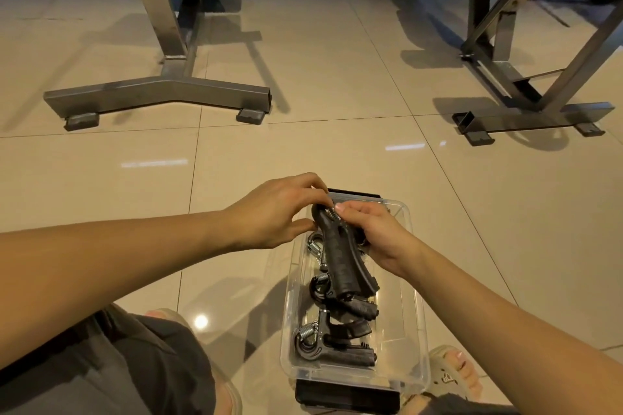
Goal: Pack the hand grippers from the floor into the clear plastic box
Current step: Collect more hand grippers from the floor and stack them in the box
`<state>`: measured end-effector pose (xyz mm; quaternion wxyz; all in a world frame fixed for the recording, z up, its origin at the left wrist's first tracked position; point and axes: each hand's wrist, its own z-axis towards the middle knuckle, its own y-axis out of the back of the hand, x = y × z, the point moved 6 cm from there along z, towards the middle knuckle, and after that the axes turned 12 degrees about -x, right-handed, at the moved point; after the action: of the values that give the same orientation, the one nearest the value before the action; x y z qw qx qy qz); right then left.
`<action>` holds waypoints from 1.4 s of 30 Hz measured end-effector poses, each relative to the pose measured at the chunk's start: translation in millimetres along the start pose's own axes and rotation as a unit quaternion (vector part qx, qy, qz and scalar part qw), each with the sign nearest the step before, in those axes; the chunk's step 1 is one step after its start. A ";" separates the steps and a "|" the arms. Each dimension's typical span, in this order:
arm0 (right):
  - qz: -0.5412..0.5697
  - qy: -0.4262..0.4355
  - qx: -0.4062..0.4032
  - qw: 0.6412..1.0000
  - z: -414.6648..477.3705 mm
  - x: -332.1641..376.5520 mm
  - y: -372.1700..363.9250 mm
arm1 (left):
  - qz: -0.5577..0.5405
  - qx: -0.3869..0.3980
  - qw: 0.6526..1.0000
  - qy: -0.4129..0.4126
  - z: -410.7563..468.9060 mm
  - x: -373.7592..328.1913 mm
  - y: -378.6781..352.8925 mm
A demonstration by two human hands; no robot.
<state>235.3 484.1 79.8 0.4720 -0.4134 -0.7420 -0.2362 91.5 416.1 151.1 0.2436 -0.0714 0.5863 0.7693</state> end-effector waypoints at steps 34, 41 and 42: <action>-0.471 0.262 -0.004 0.842 3.3 52.6 31.6 | -0.159 0.107 0.951 0.244 21.6 53.7 -22.0; -0.600 0.315 -0.061 0.733 17.4 34.2 43.6 | -0.142 0.101 0.946 0.274 32.2 61.4 -42.5; -0.610 0.298 -0.065 0.732 22.1 27.3 47.7 | -0.075 0.111 0.960 0.248 31.9 62.7 -45.5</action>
<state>258.3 537.3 92.5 0.3954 0.1896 -0.6392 -0.6318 63.3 473.1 96.5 0.1539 -0.2757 0.7031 0.6371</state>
